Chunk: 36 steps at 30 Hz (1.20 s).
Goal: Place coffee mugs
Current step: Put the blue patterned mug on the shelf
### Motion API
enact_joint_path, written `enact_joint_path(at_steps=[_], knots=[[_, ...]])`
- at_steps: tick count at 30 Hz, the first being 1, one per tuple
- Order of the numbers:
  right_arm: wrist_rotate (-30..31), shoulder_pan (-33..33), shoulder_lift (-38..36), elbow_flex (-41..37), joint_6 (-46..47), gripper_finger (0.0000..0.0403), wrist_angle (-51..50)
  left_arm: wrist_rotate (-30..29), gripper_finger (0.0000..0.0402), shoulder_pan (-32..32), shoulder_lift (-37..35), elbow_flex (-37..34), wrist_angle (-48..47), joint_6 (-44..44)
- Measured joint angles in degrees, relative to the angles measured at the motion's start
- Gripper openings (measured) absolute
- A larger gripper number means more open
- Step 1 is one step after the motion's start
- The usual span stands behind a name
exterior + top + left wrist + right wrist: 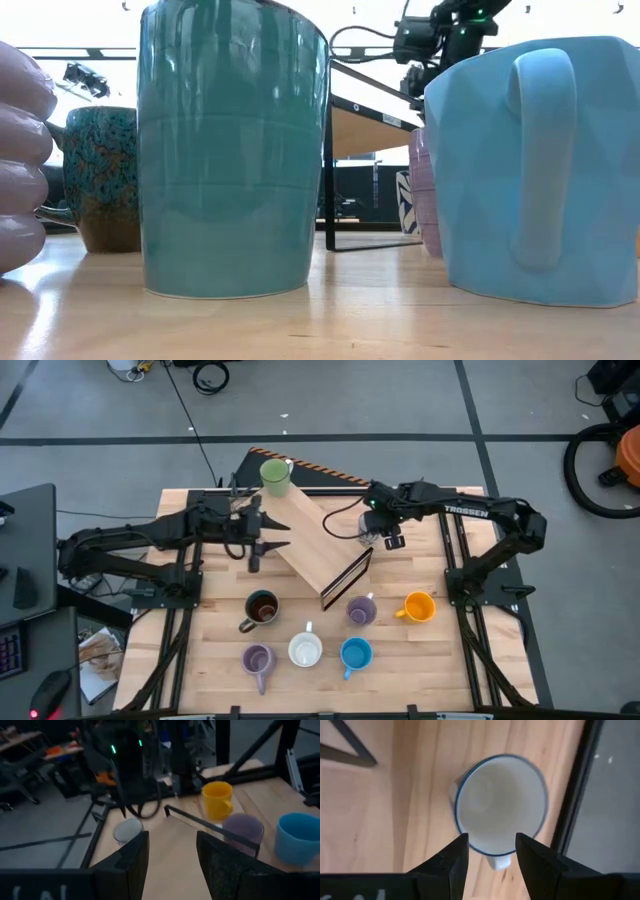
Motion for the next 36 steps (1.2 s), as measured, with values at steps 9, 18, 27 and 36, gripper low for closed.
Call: enact_joint_path(at_steps=[9,18,27,36], knots=[[-1.0,-0.4,4.0,0.0,-0.6,0.0168,-3.0,-0.1,0.0172,-0.3,-5.0,0.0,0.2,-2.1],[-1.5,-0.4,7.1,-0.1,-5.4,0.0152,-1.2,-0.1,0.0172,-1.4,-5.4,0.0,0.1,-3.1],[-0.5,-0.8,10.4,-0.1,-9.9,0.0099,-0.7,-0.1,0.0172,-3.5,-5.3,0.0,-0.7,-4.6],[1.0,-0.8,9.6,-0.2,-10.1,0.0031,-0.6,-0.2,0.0172,-3.8,-5.3,0.0,-0.2,-4.0]])
